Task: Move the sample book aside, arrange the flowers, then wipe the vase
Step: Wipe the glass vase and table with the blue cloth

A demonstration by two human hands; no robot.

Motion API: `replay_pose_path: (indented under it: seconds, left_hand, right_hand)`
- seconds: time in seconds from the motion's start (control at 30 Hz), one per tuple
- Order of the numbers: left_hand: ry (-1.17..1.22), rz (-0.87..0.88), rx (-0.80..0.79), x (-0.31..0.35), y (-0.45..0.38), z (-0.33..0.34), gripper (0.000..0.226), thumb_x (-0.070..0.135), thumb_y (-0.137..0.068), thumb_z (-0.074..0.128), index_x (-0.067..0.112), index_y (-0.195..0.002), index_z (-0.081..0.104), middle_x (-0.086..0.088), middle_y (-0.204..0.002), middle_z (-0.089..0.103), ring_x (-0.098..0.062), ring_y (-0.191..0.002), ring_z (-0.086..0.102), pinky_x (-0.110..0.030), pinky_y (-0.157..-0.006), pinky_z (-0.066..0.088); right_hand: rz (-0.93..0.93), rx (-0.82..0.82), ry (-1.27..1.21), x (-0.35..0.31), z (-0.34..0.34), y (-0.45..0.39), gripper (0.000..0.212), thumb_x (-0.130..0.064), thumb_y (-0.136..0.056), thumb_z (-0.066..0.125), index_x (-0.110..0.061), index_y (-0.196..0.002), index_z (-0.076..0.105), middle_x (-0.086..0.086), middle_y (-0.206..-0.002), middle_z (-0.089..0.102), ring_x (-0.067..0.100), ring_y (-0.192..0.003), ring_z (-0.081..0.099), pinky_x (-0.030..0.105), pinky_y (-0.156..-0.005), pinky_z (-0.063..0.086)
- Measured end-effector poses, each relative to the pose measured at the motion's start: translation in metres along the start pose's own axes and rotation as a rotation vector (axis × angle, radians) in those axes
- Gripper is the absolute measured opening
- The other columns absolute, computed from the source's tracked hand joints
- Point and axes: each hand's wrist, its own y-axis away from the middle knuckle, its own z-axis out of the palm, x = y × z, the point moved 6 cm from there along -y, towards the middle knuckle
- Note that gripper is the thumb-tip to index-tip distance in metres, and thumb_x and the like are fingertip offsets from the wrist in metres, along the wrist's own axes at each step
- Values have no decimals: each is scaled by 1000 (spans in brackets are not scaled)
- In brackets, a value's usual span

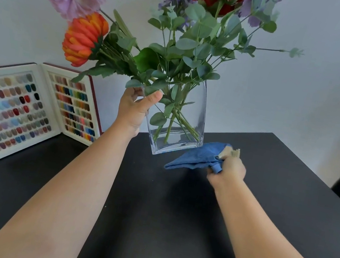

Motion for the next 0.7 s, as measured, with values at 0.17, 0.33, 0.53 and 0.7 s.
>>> replay_pose_path:
  seconds: [0.17, 0.33, 0.53, 0.7]
  left_hand:
    - [-41, -23, 9, -16, 2, -8, 75, 52, -54, 81, 18, -117, 59, -10, -128, 62, -24, -119, 57, -51, -98, 46]
    - [-80, -29, -6, -32, 4, -10, 74, 55, -53, 82, 21, -115, 61, 0, -116, 65, -9, -103, 60, -33, -83, 47]
    - [-65, -33, 9, -38, 0, -14, 78, 54, -53, 81, 20, -119, 58, 2, -118, 64, -12, -106, 60, -34, -85, 47]
    - [-40, -14, 19, -37, -5, -14, 75, 52, -53, 82, 20, -117, 59, 2, -115, 64, -3, -97, 62, -26, -77, 48]
  right_hand:
    - [-556, 4, 220, -67, -10, 10, 32, -14, -89, 33, -28, -104, 57, -1, -88, 62, 12, -71, 62, 31, -63, 52]
    - [-1075, -129, 1348, -62, 14, 31, 22, -24, -91, 36, -35, -108, 45, 1, -67, 54, 21, -53, 57, 27, -44, 42]
    - [-825, -431, 2137, 16, -2, 0, 23, -26, -93, 34, -16, -110, 45, 4, -124, 51, 32, -122, 39, 45, -92, 43]
    - [-720, -517, 2282, 56, 19, -12, 48, -44, -100, 34, -16, -138, 32, 10, -148, 33, 41, -136, 23, 55, -107, 25]
